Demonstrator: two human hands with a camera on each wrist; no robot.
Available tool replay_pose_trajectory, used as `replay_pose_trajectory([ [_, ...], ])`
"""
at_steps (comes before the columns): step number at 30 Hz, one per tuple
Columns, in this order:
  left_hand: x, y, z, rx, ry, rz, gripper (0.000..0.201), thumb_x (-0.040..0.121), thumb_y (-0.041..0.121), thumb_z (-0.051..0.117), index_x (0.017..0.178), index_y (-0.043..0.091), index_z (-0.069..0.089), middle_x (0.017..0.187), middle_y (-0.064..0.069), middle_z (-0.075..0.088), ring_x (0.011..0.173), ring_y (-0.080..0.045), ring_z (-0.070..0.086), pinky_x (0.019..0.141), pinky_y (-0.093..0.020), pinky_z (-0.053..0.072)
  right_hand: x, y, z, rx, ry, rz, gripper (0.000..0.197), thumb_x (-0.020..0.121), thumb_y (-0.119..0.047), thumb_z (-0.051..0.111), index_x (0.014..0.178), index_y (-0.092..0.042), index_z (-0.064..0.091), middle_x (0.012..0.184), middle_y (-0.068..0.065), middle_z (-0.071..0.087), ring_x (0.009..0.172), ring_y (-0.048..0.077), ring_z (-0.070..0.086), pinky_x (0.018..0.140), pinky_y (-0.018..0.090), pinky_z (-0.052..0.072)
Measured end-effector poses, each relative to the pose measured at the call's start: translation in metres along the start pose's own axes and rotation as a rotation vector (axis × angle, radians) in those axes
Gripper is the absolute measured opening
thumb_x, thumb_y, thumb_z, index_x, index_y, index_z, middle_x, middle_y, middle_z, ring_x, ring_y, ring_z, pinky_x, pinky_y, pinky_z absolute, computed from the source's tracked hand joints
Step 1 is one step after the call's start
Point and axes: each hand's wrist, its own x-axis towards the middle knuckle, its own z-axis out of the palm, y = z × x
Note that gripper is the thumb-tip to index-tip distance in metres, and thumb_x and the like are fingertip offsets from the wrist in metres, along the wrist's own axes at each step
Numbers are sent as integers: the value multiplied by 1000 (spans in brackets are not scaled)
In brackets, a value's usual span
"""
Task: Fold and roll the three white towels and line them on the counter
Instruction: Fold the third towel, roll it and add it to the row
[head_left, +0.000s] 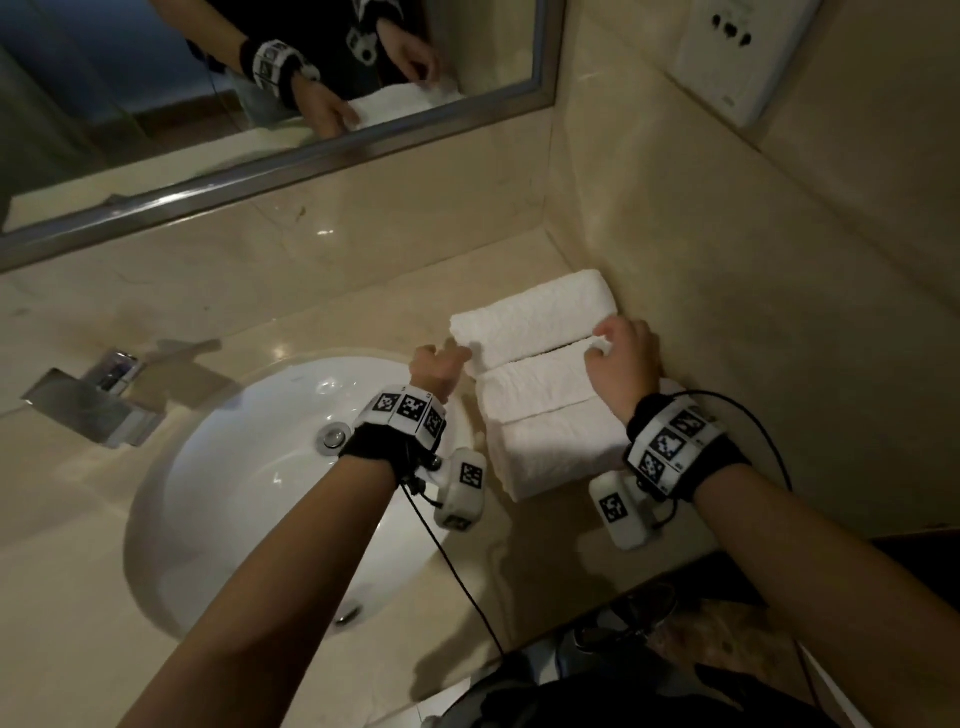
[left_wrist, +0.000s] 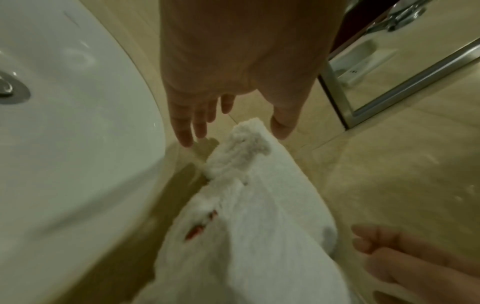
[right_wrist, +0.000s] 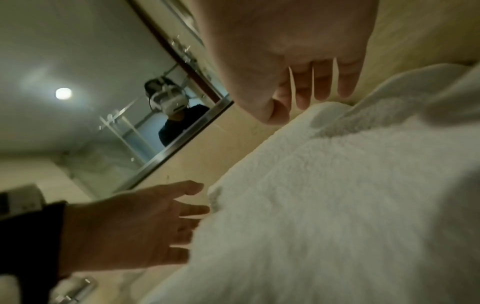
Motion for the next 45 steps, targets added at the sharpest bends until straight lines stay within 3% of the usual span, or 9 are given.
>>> replay_pose_trajectory([
  [5, 27, 10, 5, -19, -126, -10, 74, 84, 25, 67, 142, 0, 28, 139, -17, 45, 115, -29, 53, 88, -35, 47, 45, -14, 12, -261, -224, -94, 53, 86, -6, 50, 138, -10, 36, 144, 13, 34, 133, 28, 29, 107, 36, 30],
  [9, 39, 8, 13, 74, -85, 49, 13, 84, 11, 64, 77, -1, 64, 76, -13, 63, 79, -26, 60, 82, -40, 53, 75, -14, 17, -468, -306, -44, 72, 88, -13, 52, 149, -15, 13, 153, 12, 17, 138, 29, 22, 112, 38, 25],
  [12, 47, 2, 16, 107, 36, 85, 26, 84, 10, 62, 59, 6, 58, 63, -14, 60, 73, -29, 65, 80, -43, 57, 83, -5, 26, -490, -379, 21, 75, 91, -15, 50, 150, -19, 4, 156, 11, 8, 140, 31, 19, 116, 39, 21],
  [17, 47, -1, 16, -12, 69, 91, 13, 81, 4, 67, 92, -4, 69, 91, -25, 69, 79, -34, 69, 76, -42, 58, 91, 1, 27, -389, -325, 84, 66, 93, -13, 45, 149, -26, 14, 148, 18, 24, 132, 35, 32, 112, 41, 29],
  [21, 48, 3, -4, 33, -98, 34, 8, 77, 7, 73, 77, 9, 65, 79, -9, 68, 61, -13, 63, 51, -21, 48, 89, -9, 22, -705, -291, -49, 52, 96, -18, 34, 146, -22, 21, 144, 17, 30, 127, 34, 37, 105, 43, 36],
  [27, 47, 8, 2, -159, -232, 6, 66, 86, 7, 62, 141, 15, 25, 127, -7, 48, 115, -25, 51, 95, -39, 47, 90, -25, 28, -936, -319, -467, 53, 96, -9, 26, 147, -24, 20, 154, 7, 20, 141, 27, 16, 111, 48, 21],
  [34, 47, 4, 9, -259, -260, 54, 64, 84, 7, 64, 140, 17, 35, 132, -14, 52, 116, -31, 54, 98, -47, 46, 88, -32, 24, -887, -352, -421, 53, 87, 0, 46, 137, -12, 34, 136, 14, 45, 125, 30, 42, 111, 47, 21],
  [40, 55, -7, 14, -222, -319, 120, 51, 80, 11, 66, 128, 17, 50, 124, -13, 60, 114, -33, 57, 97, -53, 46, 87, -32, 11, -709, -470, -292, 52, 81, 2, 56, 131, -5, 39, 123, 17, 50, 108, 33, 54, 90, 37, 46],
  [45, 46, -10, 22, -125, -283, 114, 80, 71, 32, 68, 141, 20, 31, 130, -11, 54, 118, -31, 53, 102, -48, 43, 74, -19, 16, -655, -478, -227, 64, 86, -12, 53, 144, -10, 28, 144, 13, 37, 131, 30, 37, 111, 37, 30],
])
